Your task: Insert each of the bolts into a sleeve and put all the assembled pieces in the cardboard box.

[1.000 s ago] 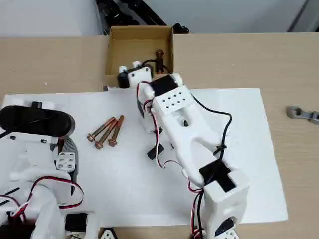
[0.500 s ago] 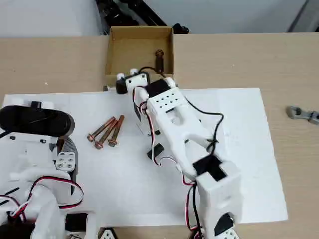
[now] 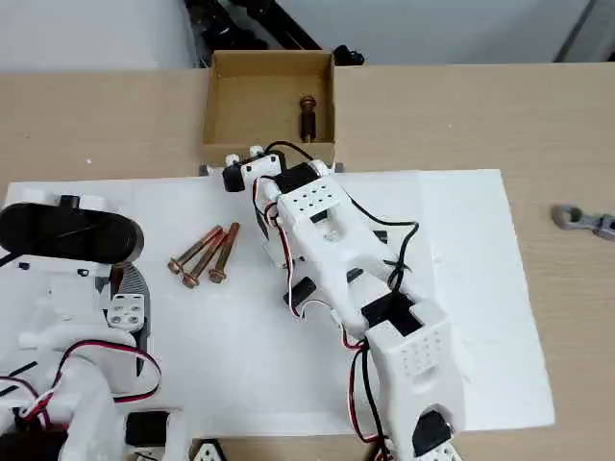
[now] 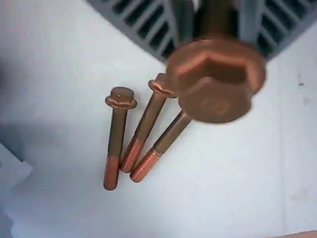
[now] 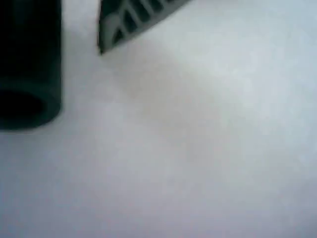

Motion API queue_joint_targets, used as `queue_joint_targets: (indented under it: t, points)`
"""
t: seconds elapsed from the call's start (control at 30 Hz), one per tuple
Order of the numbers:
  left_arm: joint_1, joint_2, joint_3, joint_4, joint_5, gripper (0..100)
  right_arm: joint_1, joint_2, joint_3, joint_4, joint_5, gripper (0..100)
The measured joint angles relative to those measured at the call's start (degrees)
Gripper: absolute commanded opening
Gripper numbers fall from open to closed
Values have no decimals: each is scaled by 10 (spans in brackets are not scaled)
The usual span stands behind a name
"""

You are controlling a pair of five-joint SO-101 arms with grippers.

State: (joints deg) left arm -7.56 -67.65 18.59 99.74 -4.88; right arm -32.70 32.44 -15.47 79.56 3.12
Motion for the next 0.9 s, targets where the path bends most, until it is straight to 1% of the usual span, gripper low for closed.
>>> queue_joint_targets:
  t: [0.17,0.2,0.27,0.33,0.37,0.43,0.57,0.77,0.9]
  points:
    - [0,0,0,0,0,10,0,0,0,0,0,201]
    - [0,0,0,0,0,10,0,2,0,0,0,183]
    - [0,0,0,0,0,10,0,4,-5,0,0,107]
    - [0,0,2,0,0,10,5,4,-6,0,0,5]
    - [0,0,5,0,0,10,6,4,-9,0,0,4]
    - [0,0,17,0,0,10,11,4,-13,-2,0,36]
    - [0,2,27,0,0,10,14,5,-15,-2,0,6]
    - [0,0,27,0,0,10,14,5,-16,-2,-4,9]
    - [0,0,27,0,0,10,13,-22,-14,-2,-5,9]
